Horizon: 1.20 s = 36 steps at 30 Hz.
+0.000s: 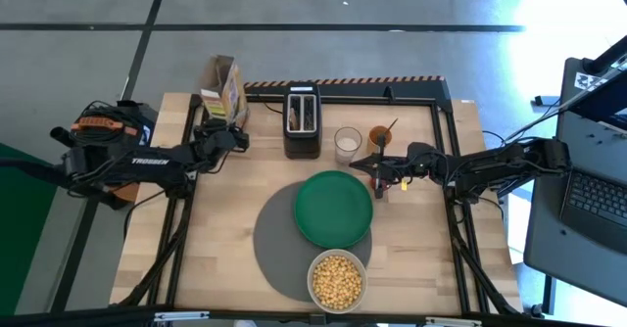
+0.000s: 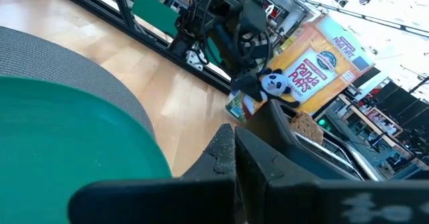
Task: Arrange a breakfast setting
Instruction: Pour the cereal into the white bowl
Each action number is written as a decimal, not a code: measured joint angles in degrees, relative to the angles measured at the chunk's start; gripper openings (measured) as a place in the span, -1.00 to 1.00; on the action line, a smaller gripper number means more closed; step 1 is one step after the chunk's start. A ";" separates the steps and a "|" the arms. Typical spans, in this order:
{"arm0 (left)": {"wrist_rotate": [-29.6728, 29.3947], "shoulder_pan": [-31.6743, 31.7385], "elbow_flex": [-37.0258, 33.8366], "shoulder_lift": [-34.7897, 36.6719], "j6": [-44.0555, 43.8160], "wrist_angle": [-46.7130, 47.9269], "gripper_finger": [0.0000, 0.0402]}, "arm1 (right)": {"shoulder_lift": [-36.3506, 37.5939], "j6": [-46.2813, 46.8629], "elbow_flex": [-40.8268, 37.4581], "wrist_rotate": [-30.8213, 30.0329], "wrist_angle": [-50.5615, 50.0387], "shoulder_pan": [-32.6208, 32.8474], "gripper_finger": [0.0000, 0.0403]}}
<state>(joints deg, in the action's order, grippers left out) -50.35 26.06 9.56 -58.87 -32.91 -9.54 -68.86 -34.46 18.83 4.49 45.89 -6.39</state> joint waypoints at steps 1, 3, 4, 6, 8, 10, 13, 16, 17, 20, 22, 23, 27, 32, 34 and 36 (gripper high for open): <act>0.19 0.00 -0.02 -0.13 0.00 -0.22 -0.27 | 0.00 0.00 0.00 0.00 0.00 -0.02 -1.00; 1.16 0.00 -0.02 -0.29 0.25 -0.59 -0.25 | 0.00 0.02 0.00 0.00 -0.05 -0.01 -1.00; 1.72 0.00 -0.02 -0.29 0.28 -0.65 -0.23 | 0.00 0.02 0.00 0.00 -0.10 0.00 -1.00; 2.70 0.00 -0.02 -0.29 0.35 -0.62 -0.20 | 0.00 0.02 0.00 0.00 -0.13 -0.02 -1.00; 3.79 0.00 -0.09 -0.33 0.60 -0.53 -0.15 | 0.00 0.02 0.00 0.00 -0.13 -0.02 -1.00; 4.92 0.00 -0.11 -0.33 1.04 -0.40 -0.09 | 0.00 0.02 0.00 0.00 -0.17 0.00 -1.00; 5.44 -0.02 -0.13 -0.33 1.07 -0.30 0.02 | 0.00 0.02 0.00 0.00 -0.24 -0.02 -1.00; 6.19 -0.02 -0.13 -0.33 1.05 -0.30 0.12 | 0.00 0.02 0.00 0.01 -0.24 0.00 -1.00; 6.55 -0.02 -0.15 -0.33 1.05 -0.26 0.16 | 0.00 0.03 0.00 0.00 -0.24 -0.02 -1.00; 6.73 -0.02 -0.17 -0.33 1.12 -0.24 0.26 | 0.00 0.04 0.00 0.00 -0.55 0.00 -1.00; 6.85 -0.02 -0.20 -0.33 1.88 -0.21 0.33 | 0.00 0.04 0.00 0.00 -1.05 -0.02 -1.00; 6.84 -0.02 -0.20 -0.33 1.95 -0.14 0.36 | 0.00 0.05 0.00 0.00 -1.18 0.00 -1.00; 7.18 -0.02 -0.24 -0.08 1.97 -0.04 0.51 | -0.01 0.07 0.00 0.02 -1.22 -0.01 -1.00; 8.59 -0.02 -0.24 0.37 3.03 -0.09 0.72 | 0.00 0.07 0.00 0.02 -1.49 -0.01 -1.00; 9.56 -0.02 -0.24 0.51 2.95 -0.32 0.79 | 0.00 0.07 0.00 0.00 -1.46 -0.02 -1.00; 10.39 -0.02 -0.24 0.48 2.28 -0.20 0.85 | 0.00 0.07 0.00 0.02 -1.49 0.00 -1.00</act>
<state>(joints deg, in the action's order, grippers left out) -39.97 26.04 9.32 -58.39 -30.63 -9.74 -68.86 -34.39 18.83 4.51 44.40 -6.39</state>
